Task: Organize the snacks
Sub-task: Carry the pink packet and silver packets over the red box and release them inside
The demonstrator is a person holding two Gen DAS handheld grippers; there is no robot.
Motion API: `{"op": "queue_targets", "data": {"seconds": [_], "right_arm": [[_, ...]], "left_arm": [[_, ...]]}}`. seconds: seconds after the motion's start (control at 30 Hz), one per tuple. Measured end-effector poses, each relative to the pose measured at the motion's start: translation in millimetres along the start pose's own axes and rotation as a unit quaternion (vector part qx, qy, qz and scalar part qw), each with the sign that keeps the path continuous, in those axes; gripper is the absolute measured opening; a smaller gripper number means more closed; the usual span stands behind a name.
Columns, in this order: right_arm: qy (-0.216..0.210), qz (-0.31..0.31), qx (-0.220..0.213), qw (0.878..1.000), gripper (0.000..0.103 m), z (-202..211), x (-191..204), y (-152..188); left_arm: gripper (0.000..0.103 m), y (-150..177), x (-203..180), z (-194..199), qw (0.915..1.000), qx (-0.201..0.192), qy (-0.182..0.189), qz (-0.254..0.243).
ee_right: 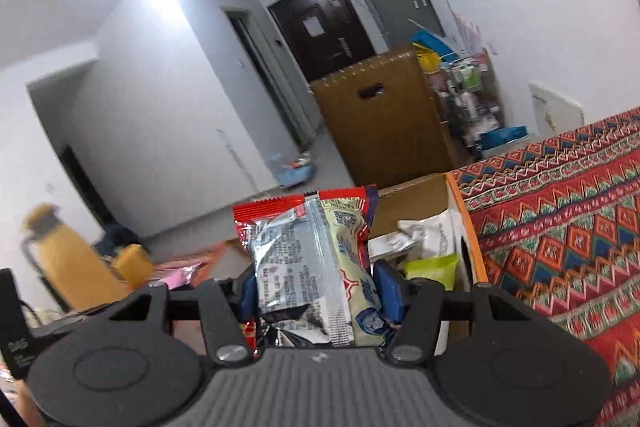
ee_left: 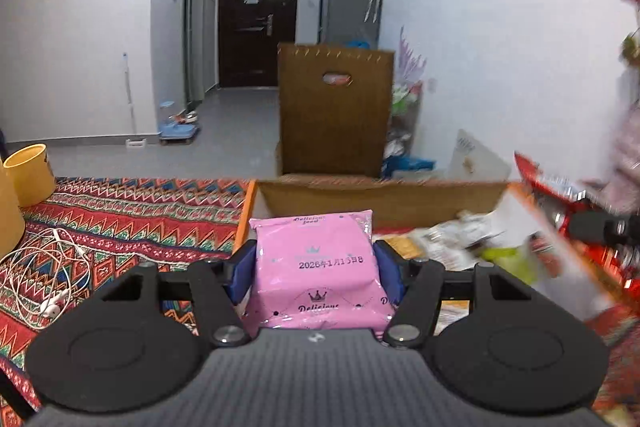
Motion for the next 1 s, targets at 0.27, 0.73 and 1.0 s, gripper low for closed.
{"op": "queue_targets", "data": {"seconds": [0.27, 0.73, 1.0], "right_arm": [[0.057, 0.018, 0.027, 0.998, 0.067, -63, -22, 18], [0.071, 0.117, 0.016, 0.99, 0.01, -49, -4, 15], [0.007, 0.084, 0.082, 0.993, 0.014, -70, -1, 40]], "left_arm": [[0.075, 23, 1, -28, 0.9986, 0.046, 0.0, -0.025], [0.084, 8, 8, -7, 0.9996, 0.025, 0.008, -0.004], [0.084, 10, 4, -9, 0.9995, 0.03, 0.01, -0.008]]}}
Point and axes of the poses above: each gripper's, at about its wrist camera, not at the fingertips, and z roughly against the way its jaws point, x to its left, y to its underside, the point moved 9 cm from there along -z, roughly the way its jaws point, and after that the axes turned 4 degrees about -z, right-handed, at the moved point
